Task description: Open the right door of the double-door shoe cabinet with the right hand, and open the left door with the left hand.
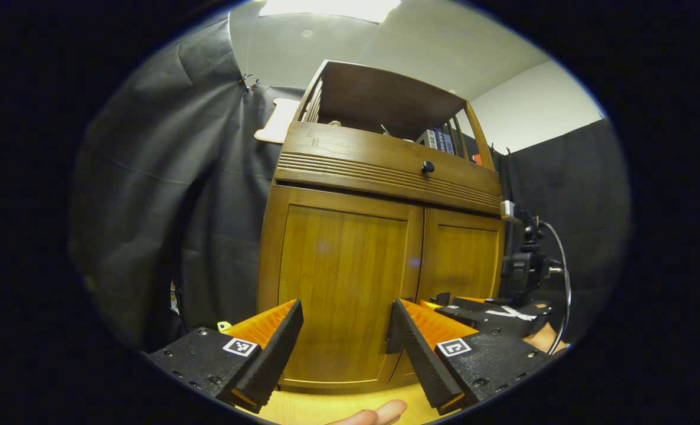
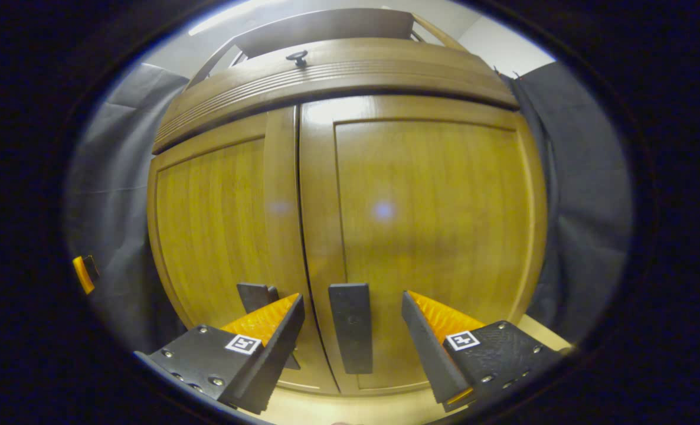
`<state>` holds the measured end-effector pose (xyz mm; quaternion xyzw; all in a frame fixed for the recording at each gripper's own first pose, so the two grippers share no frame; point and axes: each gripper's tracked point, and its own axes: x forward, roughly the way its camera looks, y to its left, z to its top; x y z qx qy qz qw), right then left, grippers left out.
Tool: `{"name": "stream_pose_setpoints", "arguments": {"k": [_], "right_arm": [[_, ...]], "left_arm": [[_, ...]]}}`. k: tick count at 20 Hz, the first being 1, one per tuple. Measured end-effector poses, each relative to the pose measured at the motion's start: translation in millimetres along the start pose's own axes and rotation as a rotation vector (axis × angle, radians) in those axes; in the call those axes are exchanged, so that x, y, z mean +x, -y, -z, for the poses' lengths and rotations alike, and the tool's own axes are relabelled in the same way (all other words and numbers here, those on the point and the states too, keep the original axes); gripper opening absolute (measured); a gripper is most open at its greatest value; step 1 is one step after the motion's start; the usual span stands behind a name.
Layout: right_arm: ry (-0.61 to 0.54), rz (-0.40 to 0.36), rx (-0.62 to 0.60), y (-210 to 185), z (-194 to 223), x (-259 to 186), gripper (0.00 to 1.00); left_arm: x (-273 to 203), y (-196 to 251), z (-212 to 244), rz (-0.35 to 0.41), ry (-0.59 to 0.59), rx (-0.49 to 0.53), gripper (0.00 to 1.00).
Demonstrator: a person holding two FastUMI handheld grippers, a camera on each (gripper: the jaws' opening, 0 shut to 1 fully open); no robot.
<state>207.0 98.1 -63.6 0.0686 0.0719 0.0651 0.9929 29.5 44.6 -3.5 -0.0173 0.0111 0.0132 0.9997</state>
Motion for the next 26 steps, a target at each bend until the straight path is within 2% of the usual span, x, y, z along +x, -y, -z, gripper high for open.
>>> {"name": "stream_pose_setpoints", "arguments": {"k": [1, 2, 4, 5, 6, 7, 8, 9, 10, 11, 13, 15, 17, 18, 19, 20, 23, 24, 25, 26], "right_arm": [[-0.024, 0.013, 0.005, 5.8, 11.1, 7.7, 0.95], [-0.028, -0.007, 0.032, 5.1, 14.8, 13.7, 0.72], [-0.023, -0.032, 0.004, 5.0, 13.4, 4.7, 0.27], [-0.018, -0.039, -0.016, 2.5, 11.4, 1.7, 0.3], [-0.016, -0.044, -0.027, 2.3, 8.7, -1.0, 0.3], [-0.015, -0.051, -0.04, 2.2, 8.6, -0.6, 0.3], [-0.016, -0.059, -0.045, 1.6, 7.3, -2.9, 0.27], [-0.017, -0.068, -0.05, 1.1, 7.3, -2.1, 0.3], [-0.024, -0.077, -0.05, 0.2, 8.0, -2.4, 0.3], [-0.028, -0.095, -0.051, 0.6, 9.4, -4.6, 0.29], [-0.033, -0.122, -0.035, -0.4, 4.4, -5.4, 0.2], [-0.03, -0.14, -0.046, -1.4, 1.9, -8.0, 0.19], [-0.026, -0.15, -0.051, -1.0, 4.1, -6.3, 0.2], [-0.028, -0.156, -0.044, -2.4, 5.2, -4.5, 0.19], [-0.027, -0.161, -0.035, -2.4, 3.8, -5.4, 0.2], [-0.027, -0.166, -0.029, -2.4, 3.3, -5.7, 0.2], [-0.039, -0.173, -0.024, -3.5, 4.8, -5.0, 0.2], [-0.041, -0.172, -0.029, -3.2, 4.0, -5.3, 0.19], [-0.042, -0.171, -0.035, -3.8, 5.0, -4.9, 0.2], [-0.039, -0.17, -0.035, -3.6, 4.1, -4.8, 0.19]], "left_arm": [[1.7, -4.0, -3.5, -0.001, 0.013, -0.005, 0.95], [4.1, -9.8, -4.3, -0.01, 0.016, -0.01, 0.95], [7.3, -21.3, -2.8, -0.033, 0.016, -0.015, 0.91], [9.1, -27.5, -1.4, -0.048, 0.008, -0.022, 0.91], [10.1, -32.4, 2.2, -0.066, -0.002, -0.032, 0.95], [12.1, -35.6, 3.5, -0.076, -0.011, -0.044, 0.91], [13.9, -35.9, 5.7, -0.08, -0.02, -0.055, 0.95], [15.3, -35.2, 6.7, -0.079, -0.026, -0.06, 0.91], [16.8, -35.6, 9.3, -0.079, -0.032, -0.058, 0.91], [17.7, -34.2, 11.4, -0.076, -0.041, -0.055, 0.95], [17.7, -29.1, 13.7, -0.063, -0.05, -0.059, 0.95], [18.3, -21.3, 16.7, -0.045, -0.059, -0.063, 0.95], [15.5, -18.4, 16.7, -0.041, -0.056, -0.047, 0.91], [15.5, -15.5, 16.4, -0.037, -0.052, -0.035, 0.95], [15.3, -13.3, 15.1, -0.034, -0.046, -0.024, 0.91], [14.7, -10.3, 15.7, -0.032, -0.044, -0.015, 0.95], [16.5, 0.7, 19.7, -0.023, -0.05, 0.012, 0.95], [17.0, 5.0, 23.5, -0.017, -0.058, 0.021, 0.91], [17.2, 8.0, 26.2, -0.015, -0.066, 0.029, 0.95], [17.2, 12.3, 29.9, -0.012, -0.075, 0.036, 0.91]]}}
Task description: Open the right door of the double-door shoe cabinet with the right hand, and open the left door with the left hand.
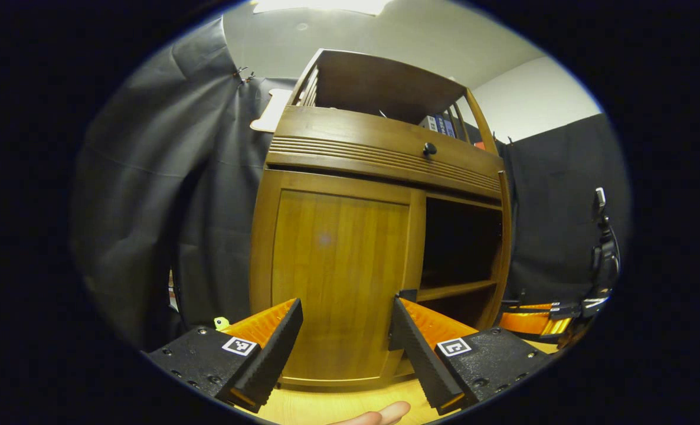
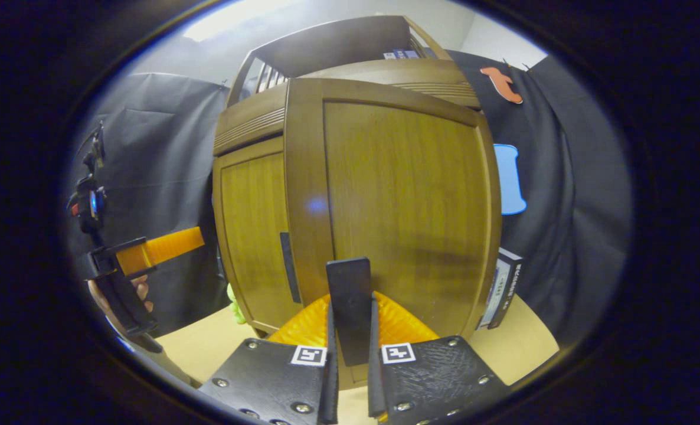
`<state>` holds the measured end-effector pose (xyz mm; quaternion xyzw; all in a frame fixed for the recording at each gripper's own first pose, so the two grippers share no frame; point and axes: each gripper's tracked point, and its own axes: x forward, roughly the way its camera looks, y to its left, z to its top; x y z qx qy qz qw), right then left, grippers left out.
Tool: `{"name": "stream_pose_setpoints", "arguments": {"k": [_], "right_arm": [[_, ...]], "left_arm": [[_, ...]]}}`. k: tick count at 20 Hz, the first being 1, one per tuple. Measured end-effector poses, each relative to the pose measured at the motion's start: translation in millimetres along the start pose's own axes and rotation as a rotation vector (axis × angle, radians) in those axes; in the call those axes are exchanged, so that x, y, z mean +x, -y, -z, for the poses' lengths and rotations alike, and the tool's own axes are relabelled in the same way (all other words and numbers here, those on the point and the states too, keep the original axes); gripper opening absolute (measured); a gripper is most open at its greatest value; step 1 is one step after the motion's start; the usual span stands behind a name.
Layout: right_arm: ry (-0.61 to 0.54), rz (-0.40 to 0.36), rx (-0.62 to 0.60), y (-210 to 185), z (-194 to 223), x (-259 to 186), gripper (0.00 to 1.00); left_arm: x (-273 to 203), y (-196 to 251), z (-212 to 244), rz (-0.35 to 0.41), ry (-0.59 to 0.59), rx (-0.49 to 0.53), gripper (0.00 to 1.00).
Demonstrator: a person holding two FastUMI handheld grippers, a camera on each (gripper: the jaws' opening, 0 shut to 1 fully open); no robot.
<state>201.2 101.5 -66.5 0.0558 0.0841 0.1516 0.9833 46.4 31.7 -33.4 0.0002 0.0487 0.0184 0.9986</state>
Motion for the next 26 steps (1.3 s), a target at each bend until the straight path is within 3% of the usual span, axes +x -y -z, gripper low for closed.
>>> {"name": "stream_pose_setpoints", "arguments": {"k": [3, 6, 10, 11, 15, 16, 17, 21, 22, 24, 26], "right_arm": [[0.008, 0.002, 0.002, 0.2, -2.3, -1.3, 0.19], [0.01, 0.007, 0.002, 0.5, -1.5, -0.4, 0.19], [0.002, 0.028, -0.009, 1.4, -1.5, -1.8, 0.19], [0.004, 0.037, -0.013, 2.5, -2.4, -2.4, 0.19], [0.013, 0.06, -0.004, 4.7, -5.8, -4.8, 0.19], [0.018, 0.064, 0.006, 5.7, -7.7, -6.4, 0.19], [0.02, 0.07, 0.012, 6.2, -7.6, -6.5, 0.19], [0.03, 0.102, 0.014, 8.9, -10.2, -8.7, 0.19], [0.033, 0.11, 0.02, 10.1, -11.7, -9.1, 0.18], [0.039, 0.139, 0.032, 13.2, -10.9, -10.5, 0.18], [0.046, 0.229, 0.028, 29.0, -12.7, -14.4, 0.18]], "left_arm": [[2.1, 12.7, 7.8, 0.017, -0.022, 0.023, 0.95], [1.6, 21.5, 13.7, 0.026, -0.035, 0.024, 0.91], [-0.2, 28.7, 14.0, 0.039, -0.032, 0.035, 0.91], [-0.4, 29.7, 13.7, 0.04, -0.031, 0.039, 0.95], [-0.4, 34.2, 16.7, 0.051, -0.039, 0.044, 0.95], [-0.5, 34.9, 17.6, 0.051, -0.039, 0.045, 0.91], [-0.2, 34.4, 17.6, 0.052, -0.041, 0.045, 0.95], [0.4, 35.2, 17.9, 0.051, -0.043, 0.045, 0.95], [0.5, 35.4, 18.8, 0.051, -0.043, 0.047, 0.92], [1.0, 37.0, 20.0, 0.051, -0.044, 0.05, 0.91], [1.8, 42.1, 21.9, 0.059, -0.048, 0.056, 0.95]]}}
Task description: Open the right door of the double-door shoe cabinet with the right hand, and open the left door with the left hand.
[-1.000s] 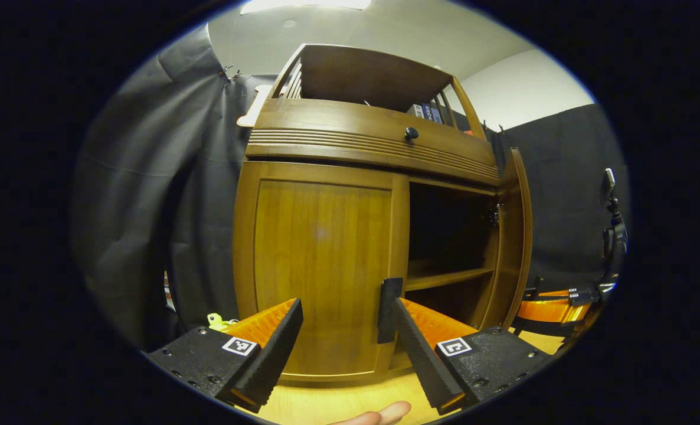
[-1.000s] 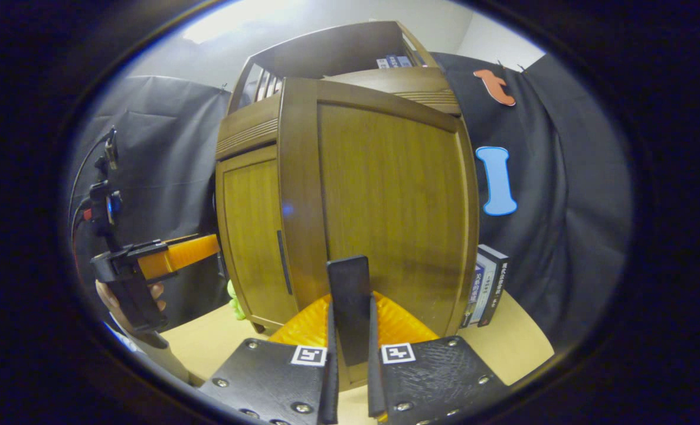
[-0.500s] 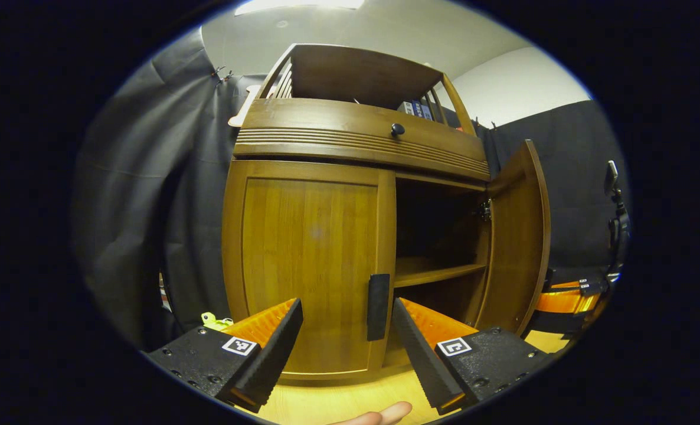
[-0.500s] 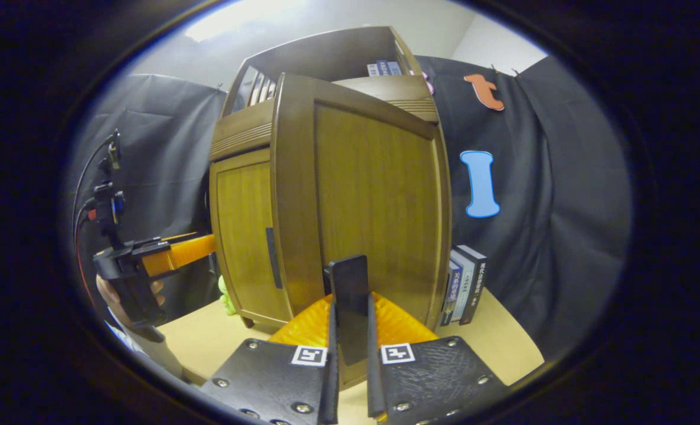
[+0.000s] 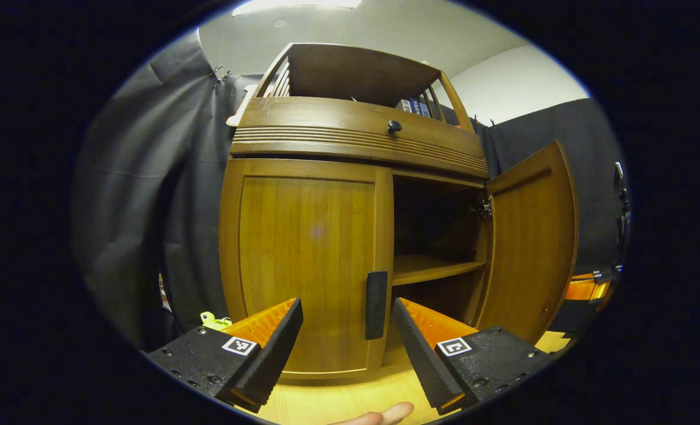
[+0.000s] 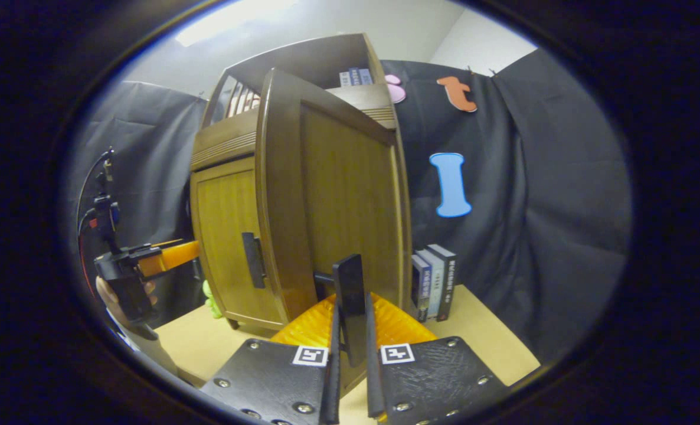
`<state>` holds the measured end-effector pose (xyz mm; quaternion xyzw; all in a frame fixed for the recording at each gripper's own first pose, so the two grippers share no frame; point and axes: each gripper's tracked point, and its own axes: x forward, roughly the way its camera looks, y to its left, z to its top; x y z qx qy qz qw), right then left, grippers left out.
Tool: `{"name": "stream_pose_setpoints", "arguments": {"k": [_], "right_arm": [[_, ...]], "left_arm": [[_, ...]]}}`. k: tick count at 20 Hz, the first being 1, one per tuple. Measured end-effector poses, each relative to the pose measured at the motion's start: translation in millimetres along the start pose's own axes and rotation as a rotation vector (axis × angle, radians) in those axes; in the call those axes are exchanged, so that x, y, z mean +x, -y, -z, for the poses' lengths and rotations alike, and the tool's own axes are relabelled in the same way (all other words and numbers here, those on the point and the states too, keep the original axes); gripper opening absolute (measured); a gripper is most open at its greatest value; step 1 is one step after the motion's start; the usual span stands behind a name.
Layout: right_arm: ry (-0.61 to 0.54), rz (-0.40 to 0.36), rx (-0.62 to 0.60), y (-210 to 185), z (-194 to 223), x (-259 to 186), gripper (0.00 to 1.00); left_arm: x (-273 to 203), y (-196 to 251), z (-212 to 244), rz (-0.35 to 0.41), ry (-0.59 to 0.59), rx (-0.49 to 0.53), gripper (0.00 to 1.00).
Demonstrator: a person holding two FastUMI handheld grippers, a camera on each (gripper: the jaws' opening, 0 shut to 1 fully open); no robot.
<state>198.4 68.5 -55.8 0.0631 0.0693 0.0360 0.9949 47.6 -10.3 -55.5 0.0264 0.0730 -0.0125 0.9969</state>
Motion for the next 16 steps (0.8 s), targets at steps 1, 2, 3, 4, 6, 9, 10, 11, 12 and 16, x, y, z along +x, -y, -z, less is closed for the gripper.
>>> {"name": "stream_pose_setpoints", "arguments": {"k": [1, 2, 3, 4, 6, 9, 10, 11, 12, 16], "right_arm": [[0.005, 0.069, -0.017, 15.6, 1.2, 1.6, 0.18], [0.009, 0.14, -0.039, 33.8, 0.5, 1.6, 0.18], [0.017, 0.212, -0.067, 55.9, -0.5, 1.9, 0.18], [0.027, 0.171, -0.034, 53.5, -9.1, -12.1, 0.11], [0.029, 0.142, -0.016, 68.9, -4.3, -0.8, 0.11], [0.022, 0.08, -0.047, 92.8, -5.5, 3.3, 0.11], [0.021, 0.065, -0.032, 99.3, -6.5, 5.1, 0.11], [0.023, 0.043, -0.024, 102.4, -6.3, 5.2, 0.11], [0.028, 0.028, -0.017, 107.5, -6.4, 5.6, 0.11], [0.047, -0.025, 0.032, 109.5, -6.3, 7.9, 0.11]], "left_arm": [[0.6, 2.2, 0.6, 0.004, -0.003, 0.006, 0.95], [1.3, 3.2, 3.1, 0.006, -0.007, 0.011, 0.95], [2.4, 4.6, 3.5, 0.009, -0.008, 0.015, 0.95], [3.4, 5.3, 4.9, 0.009, -0.012, 0.015, 0.95], [4.6, 6.2, 7.4, 0.009, -0.018, 0.007, 0.95], [7.9, 5.6, 12.8, 0.003, -0.037, 0.002, 0.95], [10.5, 6.3, 14.3, 0.001, -0.04, 0.006, 0.92], [12.2, 5.9, 15.3, -0.004, -0.043, 0.011, 0.92], [14.1, 6.4, 17.5, -0.007, -0.047, 0.013, 0.92], [20.8, 8.9, 26.9, -0.002, -0.071, 0.019, 0.92]]}}
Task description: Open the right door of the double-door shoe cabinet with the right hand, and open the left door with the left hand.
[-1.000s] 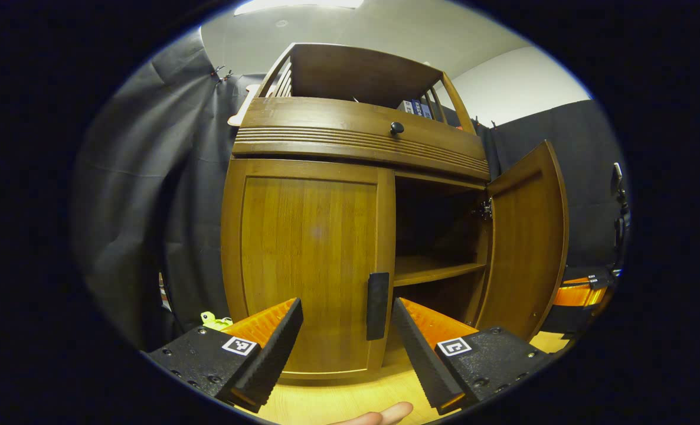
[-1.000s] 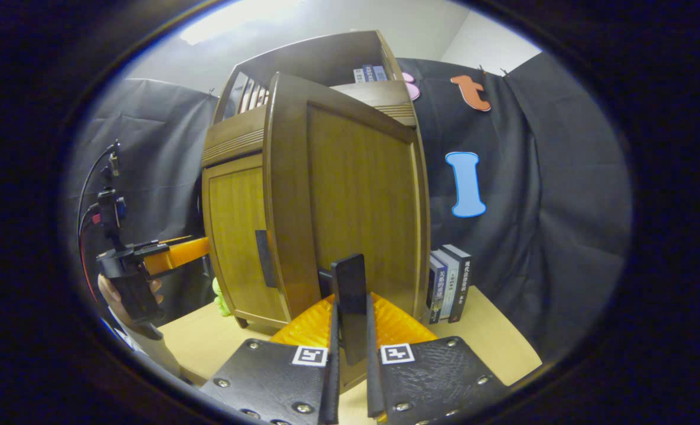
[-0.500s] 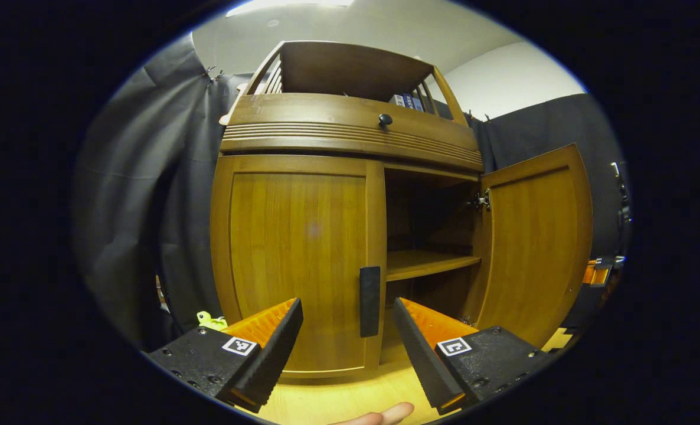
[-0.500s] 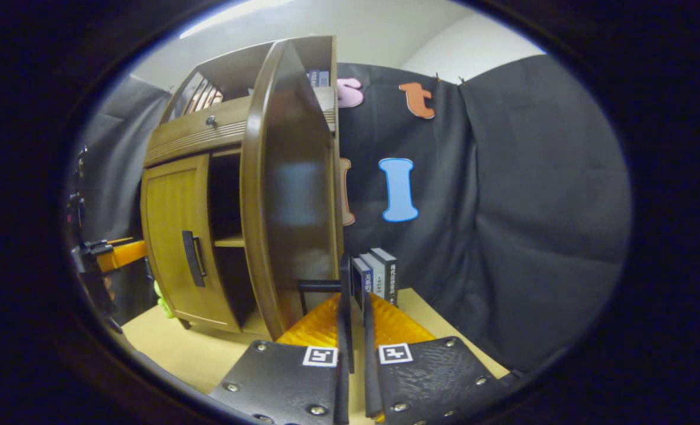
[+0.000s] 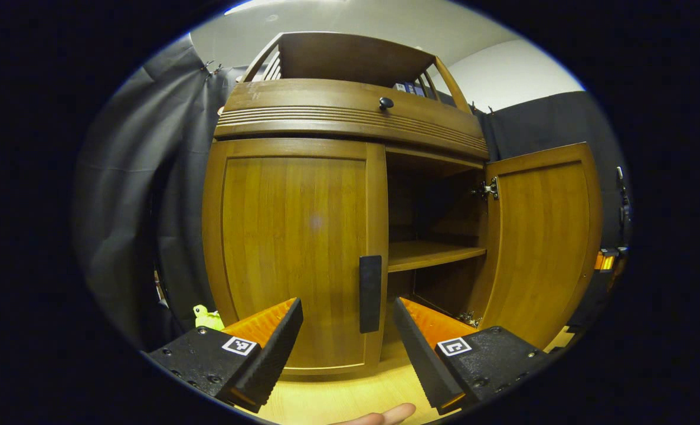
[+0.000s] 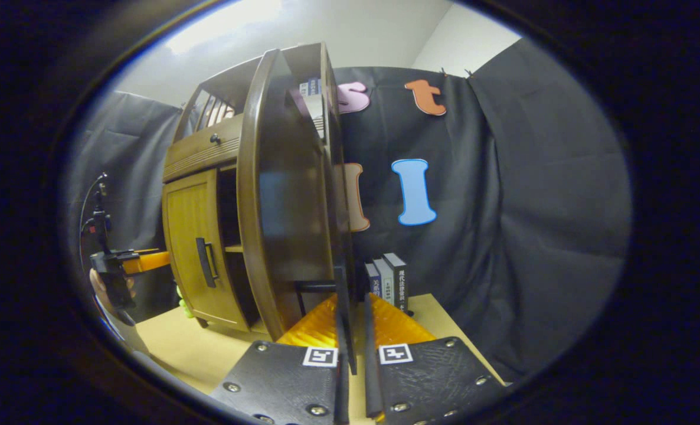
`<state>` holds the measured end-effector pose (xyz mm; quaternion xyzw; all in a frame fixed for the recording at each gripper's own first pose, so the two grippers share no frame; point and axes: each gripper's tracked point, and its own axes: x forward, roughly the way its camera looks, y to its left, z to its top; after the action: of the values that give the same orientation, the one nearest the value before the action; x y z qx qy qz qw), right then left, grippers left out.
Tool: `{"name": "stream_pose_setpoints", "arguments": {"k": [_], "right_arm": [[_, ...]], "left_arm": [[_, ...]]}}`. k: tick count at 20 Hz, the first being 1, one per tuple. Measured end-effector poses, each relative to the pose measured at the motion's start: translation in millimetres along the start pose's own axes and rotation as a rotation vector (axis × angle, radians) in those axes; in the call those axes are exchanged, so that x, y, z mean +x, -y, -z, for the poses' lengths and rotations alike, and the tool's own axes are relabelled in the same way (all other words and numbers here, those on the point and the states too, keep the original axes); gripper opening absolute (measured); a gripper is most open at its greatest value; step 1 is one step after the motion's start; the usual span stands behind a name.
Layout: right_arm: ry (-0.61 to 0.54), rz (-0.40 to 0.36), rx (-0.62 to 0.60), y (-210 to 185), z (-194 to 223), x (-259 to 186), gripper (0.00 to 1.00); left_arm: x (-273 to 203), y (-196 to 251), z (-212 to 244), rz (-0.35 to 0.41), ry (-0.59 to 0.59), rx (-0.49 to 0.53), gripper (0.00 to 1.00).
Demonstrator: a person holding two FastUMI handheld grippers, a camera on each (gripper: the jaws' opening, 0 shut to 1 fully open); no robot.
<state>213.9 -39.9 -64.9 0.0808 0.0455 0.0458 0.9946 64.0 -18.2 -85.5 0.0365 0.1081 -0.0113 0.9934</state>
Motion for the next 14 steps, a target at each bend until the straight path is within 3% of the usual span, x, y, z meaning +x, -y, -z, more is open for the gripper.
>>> {"name": "stream_pose_setpoints", "arguments": {"k": [5, 9, 12, 14], "right_arm": [[0.022, 0.026, -0.047, -1.8, 1.3, -6.3, 0.11], [0.028, 0.112, -0.049, 11.0, 1.5, -17.0, 0.7], [0.057, 0.178, -0.064, 19.6, -3.7, -35.0, 0.9], [0.099, 0.251, -0.071, 31.2, -14.4, -49.9, 0.96]], "left_arm": [[18.9, 1.3, 14.0, -0.017, -0.027, -0.006, 0.92], [39.4, 2.0, 23.7, -0.028, -0.024, -0.034, 0.95], [62.7, 8.2, 25.6, -0.016, -0.005, -0.062, 0.95], [72.4, 16.0, 26.1, 0.011, 0.015, -0.083, 0.92]]}}
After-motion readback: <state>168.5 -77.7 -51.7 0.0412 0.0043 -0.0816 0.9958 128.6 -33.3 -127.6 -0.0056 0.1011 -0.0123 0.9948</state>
